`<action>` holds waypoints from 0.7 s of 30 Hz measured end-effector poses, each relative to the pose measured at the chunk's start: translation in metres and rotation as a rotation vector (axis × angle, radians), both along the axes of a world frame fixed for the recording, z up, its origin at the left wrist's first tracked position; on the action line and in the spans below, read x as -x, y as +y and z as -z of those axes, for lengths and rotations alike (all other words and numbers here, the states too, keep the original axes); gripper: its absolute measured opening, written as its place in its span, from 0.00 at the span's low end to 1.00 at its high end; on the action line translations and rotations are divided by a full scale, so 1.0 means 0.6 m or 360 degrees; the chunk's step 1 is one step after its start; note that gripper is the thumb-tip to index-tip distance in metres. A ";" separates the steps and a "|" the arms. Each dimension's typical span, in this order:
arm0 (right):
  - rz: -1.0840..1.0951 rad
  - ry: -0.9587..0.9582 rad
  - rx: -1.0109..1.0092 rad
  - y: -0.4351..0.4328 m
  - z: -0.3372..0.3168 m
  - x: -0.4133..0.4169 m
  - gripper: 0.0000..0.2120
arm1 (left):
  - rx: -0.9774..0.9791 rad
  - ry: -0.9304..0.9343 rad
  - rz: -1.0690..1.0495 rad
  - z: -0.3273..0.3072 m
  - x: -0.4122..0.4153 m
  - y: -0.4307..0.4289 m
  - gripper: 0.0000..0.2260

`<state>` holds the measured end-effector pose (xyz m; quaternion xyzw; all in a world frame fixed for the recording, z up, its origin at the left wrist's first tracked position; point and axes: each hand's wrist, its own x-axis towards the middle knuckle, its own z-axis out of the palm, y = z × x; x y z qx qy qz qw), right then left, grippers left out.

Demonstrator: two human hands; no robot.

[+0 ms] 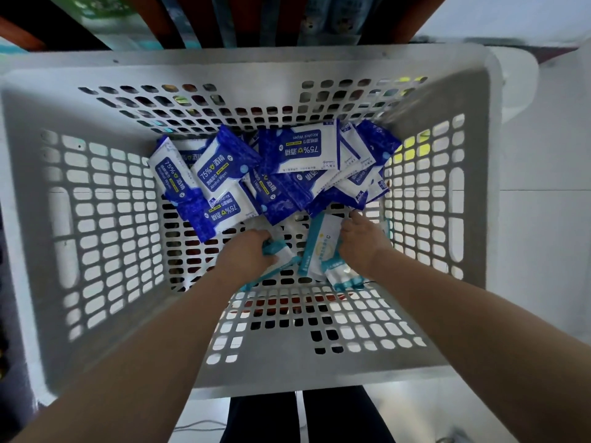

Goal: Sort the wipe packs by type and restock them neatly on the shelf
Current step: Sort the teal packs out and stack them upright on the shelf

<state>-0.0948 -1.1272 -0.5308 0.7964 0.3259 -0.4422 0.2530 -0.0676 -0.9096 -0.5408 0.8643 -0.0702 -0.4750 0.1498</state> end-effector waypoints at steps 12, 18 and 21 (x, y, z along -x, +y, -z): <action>0.0972 0.0417 -0.0103 0.041 -0.048 -0.026 0.15 | -0.0097 0.0133 -0.0242 -0.037 -0.029 0.083 0.19; 0.1510 0.0387 -0.0477 0.059 -0.041 -0.014 0.19 | -0.0164 0.0078 -0.0195 -0.044 -0.007 0.091 0.24; 0.1643 0.0348 -0.0519 0.064 -0.042 0.005 0.21 | -0.0126 0.0044 -0.0190 -0.048 -0.002 0.094 0.23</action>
